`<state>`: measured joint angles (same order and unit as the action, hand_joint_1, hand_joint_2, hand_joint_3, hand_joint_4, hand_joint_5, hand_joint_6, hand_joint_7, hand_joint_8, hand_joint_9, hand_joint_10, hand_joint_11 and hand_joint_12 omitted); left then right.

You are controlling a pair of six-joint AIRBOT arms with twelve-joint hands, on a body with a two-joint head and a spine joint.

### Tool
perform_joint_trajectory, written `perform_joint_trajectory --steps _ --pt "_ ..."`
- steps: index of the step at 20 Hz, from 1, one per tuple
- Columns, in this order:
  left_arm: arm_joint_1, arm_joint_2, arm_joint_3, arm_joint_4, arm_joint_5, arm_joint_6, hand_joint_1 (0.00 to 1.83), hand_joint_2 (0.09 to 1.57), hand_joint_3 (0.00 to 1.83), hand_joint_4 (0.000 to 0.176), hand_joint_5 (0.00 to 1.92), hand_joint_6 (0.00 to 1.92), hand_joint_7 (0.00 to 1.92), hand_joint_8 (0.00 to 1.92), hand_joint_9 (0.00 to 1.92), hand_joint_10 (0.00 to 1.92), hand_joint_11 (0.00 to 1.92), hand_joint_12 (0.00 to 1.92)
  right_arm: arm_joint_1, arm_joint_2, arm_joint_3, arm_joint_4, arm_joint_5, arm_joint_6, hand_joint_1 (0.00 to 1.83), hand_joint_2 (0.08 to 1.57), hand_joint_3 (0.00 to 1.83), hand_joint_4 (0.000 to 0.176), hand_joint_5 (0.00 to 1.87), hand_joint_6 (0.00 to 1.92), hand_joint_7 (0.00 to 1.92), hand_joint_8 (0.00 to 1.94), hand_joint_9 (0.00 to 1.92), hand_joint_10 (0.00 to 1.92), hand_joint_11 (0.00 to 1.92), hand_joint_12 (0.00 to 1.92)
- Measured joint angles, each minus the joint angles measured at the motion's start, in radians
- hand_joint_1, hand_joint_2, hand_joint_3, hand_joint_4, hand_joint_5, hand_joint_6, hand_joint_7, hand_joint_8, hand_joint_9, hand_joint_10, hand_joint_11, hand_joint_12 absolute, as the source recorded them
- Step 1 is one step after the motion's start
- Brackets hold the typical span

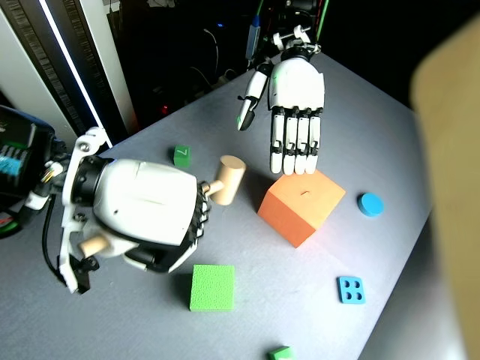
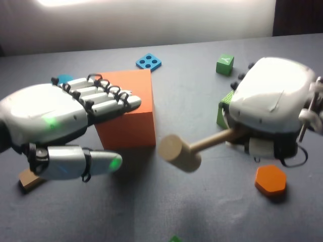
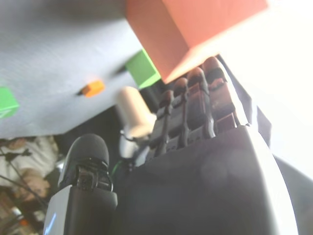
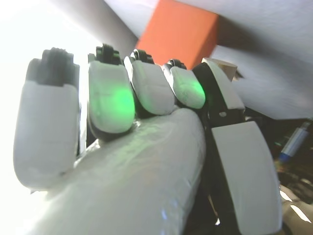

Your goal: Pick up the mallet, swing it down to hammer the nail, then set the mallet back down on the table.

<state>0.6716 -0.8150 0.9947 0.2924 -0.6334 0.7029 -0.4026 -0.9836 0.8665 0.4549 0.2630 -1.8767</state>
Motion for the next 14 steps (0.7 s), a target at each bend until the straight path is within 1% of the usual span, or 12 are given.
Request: perform_joint_trajectory --steps 2,3,5,7,9,10,11,12,14 --pt "-0.031 0.002 0.007 0.004 0.023 -0.001 0.00 1.35 0.00 0.000 0.04 0.01 0.11 0.01 0.11 0.01 0.00 0.35 -0.019 -0.020 0.009 -0.074 0.001 0.074 0.54 1.50 0.00 0.176 1.41 1.92 1.61 1.94 1.72 1.92 1.89 1.92" --pt "-0.049 0.006 0.006 0.011 0.035 -0.002 0.00 1.36 0.00 0.000 0.03 0.00 0.10 0.00 0.10 0.00 0.00 0.35 -0.023 -0.040 0.019 -0.104 0.006 0.101 0.54 1.51 0.00 0.176 1.42 1.92 1.61 1.94 1.73 1.92 1.89 1.92" --pt "-0.085 0.022 0.006 0.043 0.059 -0.022 0.00 1.36 0.00 0.000 0.03 0.00 0.09 0.00 0.10 0.00 0.00 0.34 -0.023 -0.088 0.043 -0.109 0.019 0.123 0.50 1.52 0.00 0.176 1.41 1.92 1.59 1.94 1.71 1.92 1.88 1.92" --pt "-0.115 0.042 0.005 0.079 0.095 -0.050 0.00 1.35 0.00 0.000 0.03 0.00 0.08 0.00 0.09 0.00 0.00 0.32 -0.029 -0.141 0.077 -0.108 0.025 0.127 0.45 1.49 0.00 0.176 1.35 1.92 1.51 1.94 1.65 1.92 1.83 1.92" --pt "-0.138 0.066 -0.003 0.093 0.127 -0.053 0.00 1.35 0.00 0.000 0.05 0.01 0.12 0.01 0.13 0.01 0.00 0.43 -0.045 -0.185 0.097 -0.108 0.035 0.127 0.41 1.46 0.00 0.176 1.32 1.92 1.44 1.94 1.59 1.92 1.80 1.92" --pt "-0.150 0.078 -0.008 0.096 0.146 -0.053 0.00 1.36 0.00 0.000 0.04 0.00 0.13 0.01 0.13 0.01 0.00 0.45 -0.047 -0.211 0.113 -0.108 0.034 0.127 0.44 1.41 0.00 0.176 1.28 1.92 1.40 1.94 1.54 1.92 1.75 1.92" --pt "-0.162 0.084 -0.012 0.098 0.154 -0.053 0.00 1.36 0.00 0.000 0.03 0.00 0.10 0.01 0.11 0.00 0.00 0.40 -0.048 -0.235 0.129 -0.108 0.039 0.127 0.48 1.37 0.00 0.176 1.26 1.92 1.36 1.94 1.51 1.92 1.73 1.92" --pt "-0.172 0.096 -0.019 0.104 0.162 -0.054 0.00 1.36 0.00 0.000 0.04 0.00 0.10 0.00 0.10 0.00 0.00 0.37 -0.049 -0.262 0.145 -0.108 0.041 0.127 0.50 1.34 0.00 0.176 1.20 1.92 1.30 1.94 1.44 1.92 1.65 1.92" --pt "-0.184 0.103 -0.024 0.119 0.180 -0.054 0.00 1.35 0.00 0.000 0.06 0.01 0.10 0.00 0.10 0.00 0.00 0.33 -0.051 -0.286 0.158 -0.108 0.047 0.127 0.51 1.32 0.00 0.175 1.10 1.92 1.19 1.94 1.30 1.92 1.48 1.92"
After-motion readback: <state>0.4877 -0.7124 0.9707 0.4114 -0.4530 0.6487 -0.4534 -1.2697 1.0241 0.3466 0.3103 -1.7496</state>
